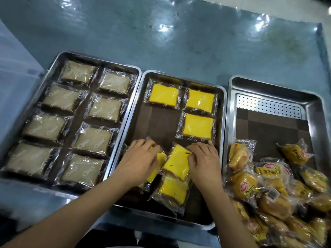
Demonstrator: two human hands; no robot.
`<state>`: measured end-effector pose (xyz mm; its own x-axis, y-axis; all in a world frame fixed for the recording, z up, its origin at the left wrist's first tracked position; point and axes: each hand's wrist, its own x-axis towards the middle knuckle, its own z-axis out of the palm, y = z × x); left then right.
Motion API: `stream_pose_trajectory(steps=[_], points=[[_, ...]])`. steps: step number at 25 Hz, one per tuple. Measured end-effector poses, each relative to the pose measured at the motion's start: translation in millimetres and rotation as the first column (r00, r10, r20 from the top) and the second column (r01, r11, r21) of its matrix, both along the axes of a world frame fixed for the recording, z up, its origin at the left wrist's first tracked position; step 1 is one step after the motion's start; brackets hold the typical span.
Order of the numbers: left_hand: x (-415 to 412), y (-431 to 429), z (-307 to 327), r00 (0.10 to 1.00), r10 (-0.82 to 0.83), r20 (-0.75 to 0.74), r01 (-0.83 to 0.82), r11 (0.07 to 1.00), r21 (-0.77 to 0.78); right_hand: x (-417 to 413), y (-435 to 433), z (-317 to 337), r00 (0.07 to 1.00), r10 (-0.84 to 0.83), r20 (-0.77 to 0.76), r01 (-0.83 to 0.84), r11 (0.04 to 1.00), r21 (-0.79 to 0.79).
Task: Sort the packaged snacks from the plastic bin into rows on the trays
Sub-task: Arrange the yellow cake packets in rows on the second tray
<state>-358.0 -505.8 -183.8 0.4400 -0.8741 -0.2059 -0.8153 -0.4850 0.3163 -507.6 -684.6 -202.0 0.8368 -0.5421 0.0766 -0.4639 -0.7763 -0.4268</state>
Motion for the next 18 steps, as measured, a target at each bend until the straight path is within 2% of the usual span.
stream_pose_trajectory(steps=[5,7,10,13,18], points=[[-8,81,6,1.000,0.029,0.009,-0.028,0.999,-0.024,18,38,1,0.984,0.178,-0.013,-0.176,0.980,0.087],[-21,91,7,1.000,0.011,0.001,-0.011,0.999,-0.050,23,50,1,0.968,0.249,-0.011,-0.247,0.965,0.086],[-47,93,-1,0.999,-0.046,0.028,0.046,0.999,0.002,27,61,-2,0.941,0.331,-0.073,-0.328,0.944,0.043],[-58,89,-2,0.996,0.005,0.089,-0.012,0.996,0.085,28,67,-3,0.930,0.328,-0.165,-0.332,0.943,0.005],[-32,61,1,0.982,0.078,0.171,-0.099,0.988,0.117,42,67,1,0.932,0.271,-0.238,-0.282,0.959,-0.011]])
